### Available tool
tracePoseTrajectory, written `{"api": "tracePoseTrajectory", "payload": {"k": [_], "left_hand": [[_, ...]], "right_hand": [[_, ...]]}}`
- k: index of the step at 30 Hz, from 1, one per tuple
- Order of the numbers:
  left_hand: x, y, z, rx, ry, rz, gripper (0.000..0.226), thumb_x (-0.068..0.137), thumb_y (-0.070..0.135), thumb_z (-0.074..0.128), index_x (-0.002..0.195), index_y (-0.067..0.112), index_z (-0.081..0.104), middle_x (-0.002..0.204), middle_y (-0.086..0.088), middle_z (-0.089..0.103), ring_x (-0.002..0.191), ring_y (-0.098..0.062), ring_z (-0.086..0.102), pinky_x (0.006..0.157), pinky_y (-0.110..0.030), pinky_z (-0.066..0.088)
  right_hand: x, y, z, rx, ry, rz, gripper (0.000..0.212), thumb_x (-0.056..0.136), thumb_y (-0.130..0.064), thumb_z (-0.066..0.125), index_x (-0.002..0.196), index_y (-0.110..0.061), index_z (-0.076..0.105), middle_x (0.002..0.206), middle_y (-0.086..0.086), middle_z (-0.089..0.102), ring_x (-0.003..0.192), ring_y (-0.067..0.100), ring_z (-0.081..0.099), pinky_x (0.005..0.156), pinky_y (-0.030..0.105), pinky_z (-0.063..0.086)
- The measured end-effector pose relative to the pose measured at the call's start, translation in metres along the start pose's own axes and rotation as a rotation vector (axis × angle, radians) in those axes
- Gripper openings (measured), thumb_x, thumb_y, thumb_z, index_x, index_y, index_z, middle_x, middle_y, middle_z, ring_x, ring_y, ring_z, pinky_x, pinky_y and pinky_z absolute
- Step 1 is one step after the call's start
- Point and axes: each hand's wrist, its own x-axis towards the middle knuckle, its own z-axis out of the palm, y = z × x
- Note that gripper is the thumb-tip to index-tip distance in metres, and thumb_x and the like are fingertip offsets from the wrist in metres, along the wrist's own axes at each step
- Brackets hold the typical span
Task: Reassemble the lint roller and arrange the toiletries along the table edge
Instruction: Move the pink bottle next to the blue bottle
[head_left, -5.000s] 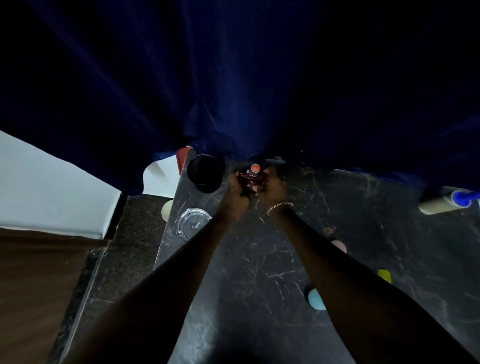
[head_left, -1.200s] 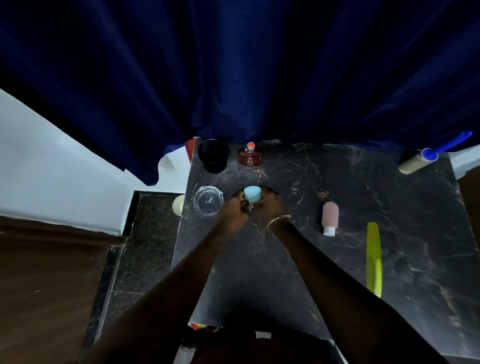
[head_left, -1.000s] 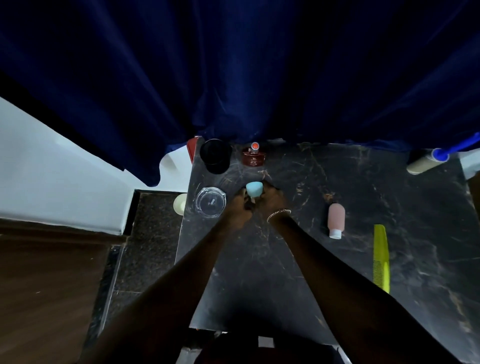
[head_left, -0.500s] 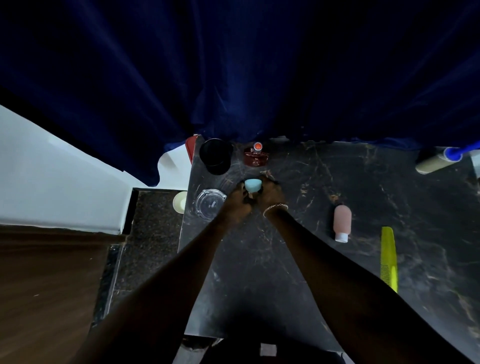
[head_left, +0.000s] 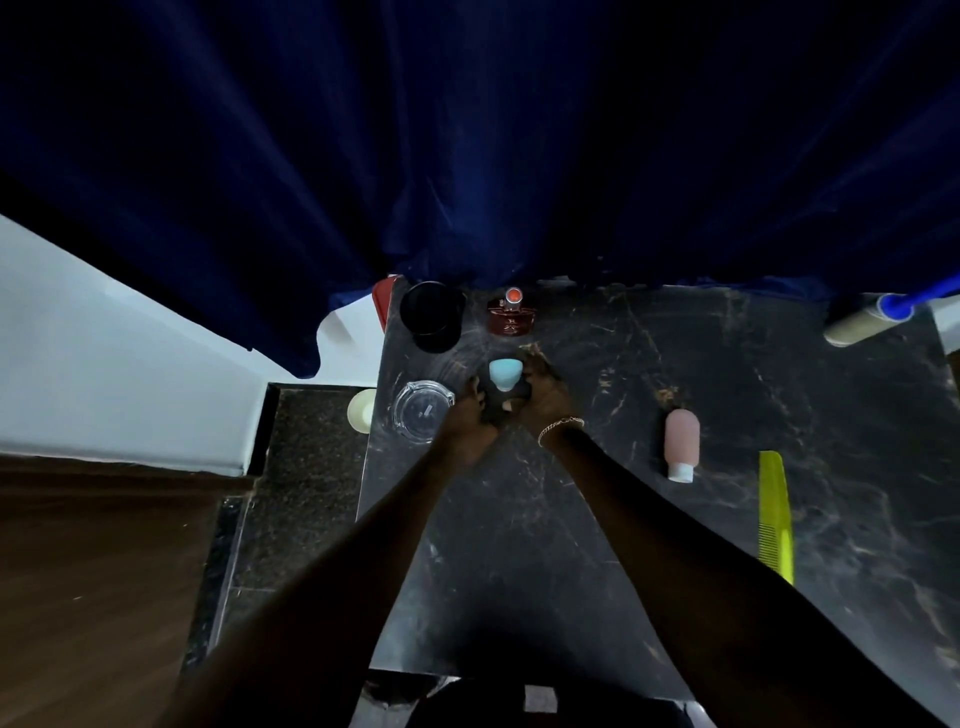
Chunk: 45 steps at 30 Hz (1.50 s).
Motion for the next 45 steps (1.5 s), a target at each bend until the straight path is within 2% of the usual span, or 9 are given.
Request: {"api": "tracePoseTrajectory", "payload": {"k": [4,6,10,15,19,27,33,37,45], "left_hand": [[-0.014,-0.006,0.003,0.303,0.01,-0.004,0.055,0.096,0.007,0.062,0.148,-0.001,0.046,0.155,-0.021,0.047,0.145,-0.036,0.044,0.119,-0.037,0.033],[-0.023,-0.008,0.009,0.279,0.003,0.039,0.064,0.095,0.01,0.065,0.153,0.001,0.039,0.158,-0.017,0.045,0.147,-0.032,0.043,0.123,-0.037,0.033],[-0.045,-0.017,0.025,0.371,-0.021,0.117,0.085,0.096,0.025,0.066,0.163,0.008,0.017,0.168,-0.01,0.026,0.156,-0.026,0.027,0.129,-0.04,0.024],[-0.066,-0.023,0.053,0.452,-0.045,0.173,0.083,0.099,0.034,0.061,0.164,0.012,0.014,0.17,-0.008,0.019,0.155,-0.025,0.028,0.128,-0.035,0.026],[-0.07,-0.014,0.079,0.522,-0.053,0.211,0.083,0.099,0.038,0.059,0.164,0.013,0.014,0.171,-0.008,0.017,0.156,-0.026,0.026,0.128,-0.04,0.027],[-0.061,0.031,0.143,0.566,-0.042,0.253,0.076,0.097,0.039,0.062,0.16,0.019,0.025,0.165,-0.005,0.029,0.15,-0.023,0.036,0.123,-0.037,0.033],[-0.048,0.058,0.18,0.514,-0.043,0.204,0.074,0.098,0.038,0.062,0.16,0.018,0.026,0.164,-0.006,0.031,0.15,-0.024,0.036,0.124,-0.038,0.033],[-0.034,0.074,0.199,0.44,-0.039,0.149,0.071,0.099,0.032,0.062,0.159,0.013,0.03,0.16,-0.012,0.039,0.144,-0.029,0.045,0.12,-0.04,0.04],[-0.009,0.082,0.222,0.299,-0.028,0.086,0.027,0.097,0.013,0.062,0.122,0.003,0.065,0.117,-0.017,0.072,0.11,-0.033,0.068,0.097,-0.043,0.054]], "right_hand": [[-0.026,0.014,-0.004,-0.112,-0.056,-0.003,0.09,0.083,-0.012,0.071,0.157,-0.018,0.02,0.159,0.007,0.033,0.139,0.031,0.042,0.114,0.042,0.038],[-0.045,0.026,-0.005,-0.17,-0.036,-0.036,0.087,0.087,-0.019,0.069,0.157,-0.017,0.017,0.159,0.009,0.029,0.139,0.032,0.041,0.116,0.042,0.036],[-0.08,0.05,-0.012,-0.18,-0.008,-0.026,0.082,0.09,-0.027,0.067,0.156,-0.017,0.02,0.16,0.01,0.025,0.142,0.028,0.039,0.118,0.038,0.033],[-0.118,0.076,-0.029,-0.255,0.11,-0.042,0.075,0.092,-0.038,0.063,0.153,-0.011,0.029,0.157,0.01,0.032,0.135,0.028,0.048,0.104,0.038,0.047],[-0.136,0.091,-0.049,-0.204,0.224,-0.051,0.07,0.088,-0.029,0.07,0.144,0.001,0.042,0.145,0.018,0.047,0.133,0.032,0.049,0.109,0.036,0.042],[-0.144,0.131,-0.11,-0.099,0.26,0.129,0.068,0.087,-0.028,0.073,0.143,-0.001,0.046,0.144,0.021,0.049,0.129,0.036,0.052,0.105,0.037,0.045],[-0.13,0.156,-0.143,-0.235,0.132,0.212,0.053,0.091,-0.035,0.065,0.135,-0.008,0.054,0.132,0.016,0.058,0.123,0.033,0.054,0.101,0.037,0.044],[-0.113,0.162,-0.155,-0.156,0.118,0.244,0.039,0.086,-0.027,0.07,0.116,-0.003,0.066,0.118,0.018,0.066,0.112,0.032,0.062,0.092,0.035,0.047],[-0.087,0.169,-0.157,-0.105,0.107,0.338,0.032,0.085,-0.03,0.069,0.112,-0.013,0.07,0.116,0.008,0.072,0.111,0.028,0.066,0.089,0.029,0.048]]}}
